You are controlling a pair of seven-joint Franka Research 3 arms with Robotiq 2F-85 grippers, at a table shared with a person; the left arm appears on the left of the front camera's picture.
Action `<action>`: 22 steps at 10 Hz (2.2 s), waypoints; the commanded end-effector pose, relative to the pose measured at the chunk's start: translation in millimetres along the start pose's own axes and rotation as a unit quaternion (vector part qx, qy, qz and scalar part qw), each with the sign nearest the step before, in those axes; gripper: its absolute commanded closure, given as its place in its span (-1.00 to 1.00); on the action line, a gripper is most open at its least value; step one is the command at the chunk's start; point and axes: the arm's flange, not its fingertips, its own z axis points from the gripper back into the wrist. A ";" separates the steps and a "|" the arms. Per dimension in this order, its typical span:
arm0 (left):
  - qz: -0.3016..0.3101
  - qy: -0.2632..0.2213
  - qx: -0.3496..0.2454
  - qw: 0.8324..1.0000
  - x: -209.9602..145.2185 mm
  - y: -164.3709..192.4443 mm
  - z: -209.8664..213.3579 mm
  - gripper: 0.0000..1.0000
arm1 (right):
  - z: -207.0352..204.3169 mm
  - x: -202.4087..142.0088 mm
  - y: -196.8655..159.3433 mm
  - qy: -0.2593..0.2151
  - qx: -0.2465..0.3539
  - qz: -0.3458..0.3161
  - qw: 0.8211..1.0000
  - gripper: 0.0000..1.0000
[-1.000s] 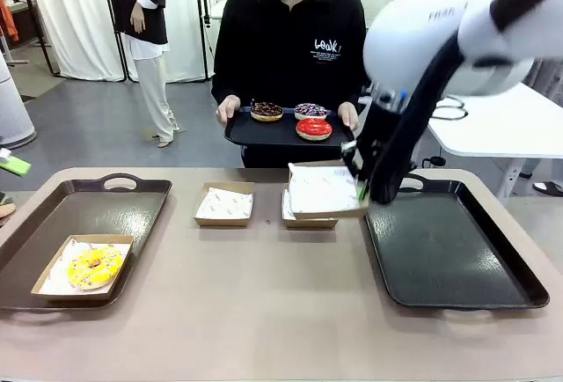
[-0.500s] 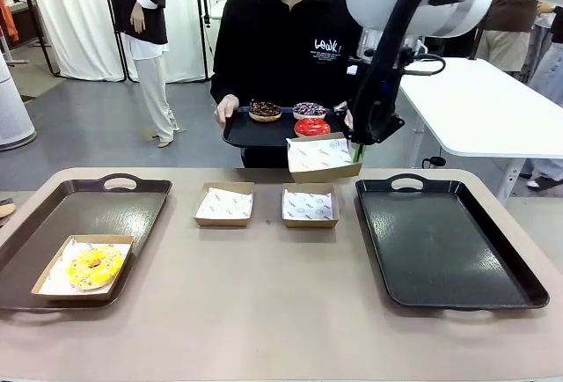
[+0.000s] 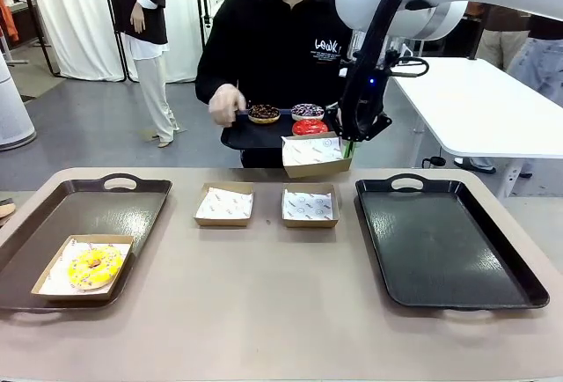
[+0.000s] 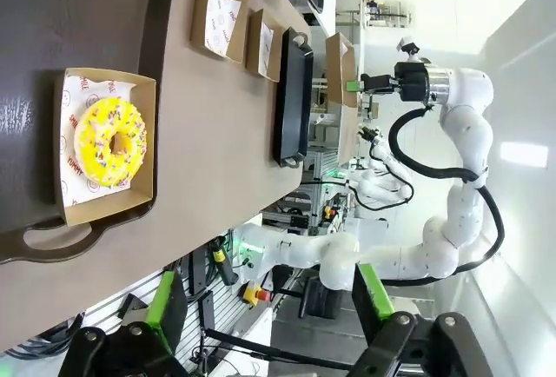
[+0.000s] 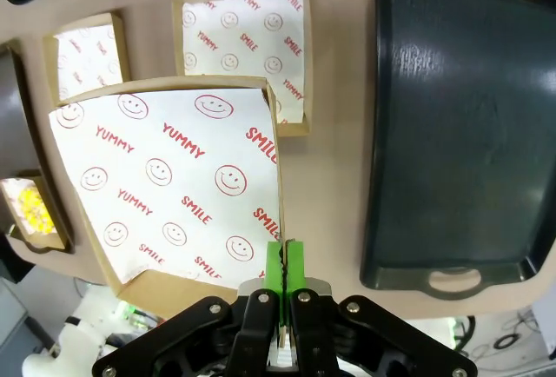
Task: Individually package the donuts and arrange them on the tray.
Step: Place the picked Paper togo box on the Handle tray while simultaneously picking up another Paper togo box from the table with the other hand.
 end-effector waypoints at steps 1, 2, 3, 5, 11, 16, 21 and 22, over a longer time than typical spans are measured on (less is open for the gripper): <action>0.009 -0.014 -0.006 1.000 -3.6 -1.4 -6.6 -1.00 | 2.9 8.1 6.3 0.004 -0.015 -0.013 1.000 1.00; 0.008 -0.016 0.009 1.000 -6.2 -4.1 -12.5 -1.00 | 0.7 10.2 5.9 0.009 -0.015 -0.009 1.000 1.00; 0.004 -0.002 -0.001 1.000 -1.0 1.4 -1.3 -1.00 | -0.3 2.4 1.2 0.001 0.001 -0.002 1.000 1.00; 0.004 -0.002 -0.001 1.000 -1.0 1.4 -1.3 -1.00 | -0.3 2.4 1.2 0.001 0.001 -0.002 1.000 1.00; 0.004 -0.002 -0.001 1.000 -1.0 1.4 -1.3 -1.00 | -0.3 2.4 1.2 0.001 0.001 -0.002 1.000 1.00; 0.004 -0.002 -0.001 1.000 -1.0 1.4 -1.3 -1.00 | -0.3 2.4 1.2 0.001 0.001 -0.002 1.000 1.00; 0.004 -0.002 -0.001 1.000 -1.0 1.4 -1.3 -1.00 | -0.3 2.4 1.2 0.001 0.001 -0.002 1.000 1.00; 0.004 -0.002 -0.001 1.000 -1.0 1.4 -1.3 -1.00 | -0.3 2.4 1.2 0.001 0.001 -0.002 1.000 1.00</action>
